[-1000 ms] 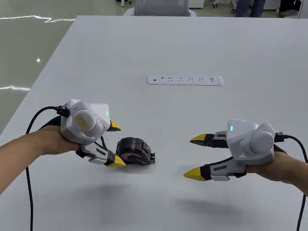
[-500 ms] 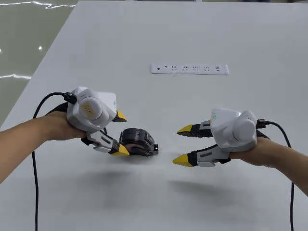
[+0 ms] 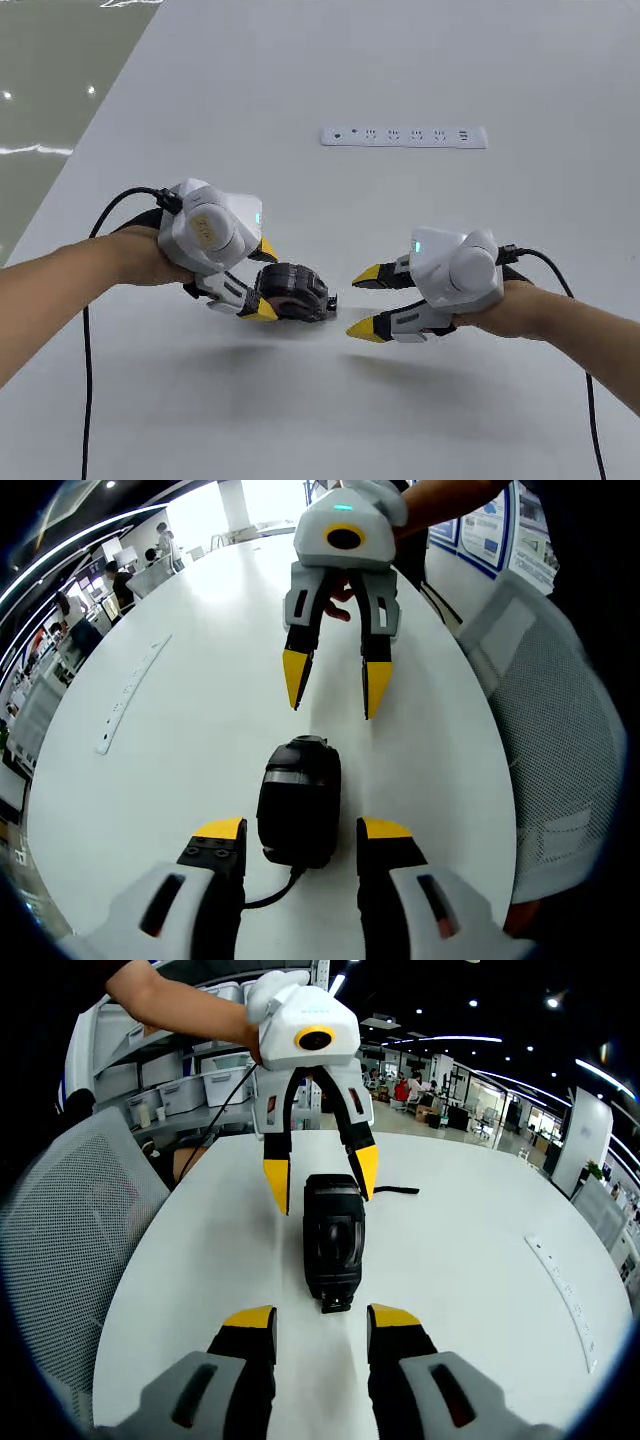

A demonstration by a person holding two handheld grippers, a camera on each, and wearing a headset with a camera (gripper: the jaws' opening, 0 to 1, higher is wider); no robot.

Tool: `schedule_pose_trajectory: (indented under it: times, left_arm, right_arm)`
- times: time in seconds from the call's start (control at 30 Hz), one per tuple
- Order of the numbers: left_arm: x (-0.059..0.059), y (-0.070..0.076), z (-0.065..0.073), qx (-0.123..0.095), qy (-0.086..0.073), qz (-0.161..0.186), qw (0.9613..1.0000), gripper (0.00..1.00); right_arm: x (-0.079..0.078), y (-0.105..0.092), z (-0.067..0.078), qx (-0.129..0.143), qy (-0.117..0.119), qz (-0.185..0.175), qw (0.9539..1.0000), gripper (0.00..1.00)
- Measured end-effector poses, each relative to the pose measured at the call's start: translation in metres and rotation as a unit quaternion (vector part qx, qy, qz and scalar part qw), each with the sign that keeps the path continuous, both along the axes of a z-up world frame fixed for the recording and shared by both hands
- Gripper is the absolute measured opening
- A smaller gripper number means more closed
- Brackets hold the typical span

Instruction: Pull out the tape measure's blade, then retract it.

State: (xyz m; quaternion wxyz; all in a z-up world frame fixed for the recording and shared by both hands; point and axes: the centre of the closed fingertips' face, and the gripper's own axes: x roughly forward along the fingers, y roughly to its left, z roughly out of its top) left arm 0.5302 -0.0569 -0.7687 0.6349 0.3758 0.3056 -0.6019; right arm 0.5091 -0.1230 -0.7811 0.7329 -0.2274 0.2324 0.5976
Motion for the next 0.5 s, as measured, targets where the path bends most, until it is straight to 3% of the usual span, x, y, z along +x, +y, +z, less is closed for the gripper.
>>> schedule_pose_trajectory:
  times: [0.23,0.33,0.5]
  left_arm:
    - [0.001,-0.004,-0.006,0.008,0.008,-0.011,0.9999,0.34]
    - [0.004,-0.005,-0.005,0.010,0.003,-0.013,0.9999,0.30]
    - [0.003,-0.005,-0.005,0.007,0.011,-0.016,0.9998,0.30]
  right_arm:
    - [0.006,0.008,-0.012,-0.015,0.006,0.017,0.9997,0.32]
    - [0.006,0.011,-0.017,-0.019,0.008,0.023,0.9995,0.30]
    - [0.014,0.014,-0.023,-0.020,0.009,0.013,0.9997,0.22]
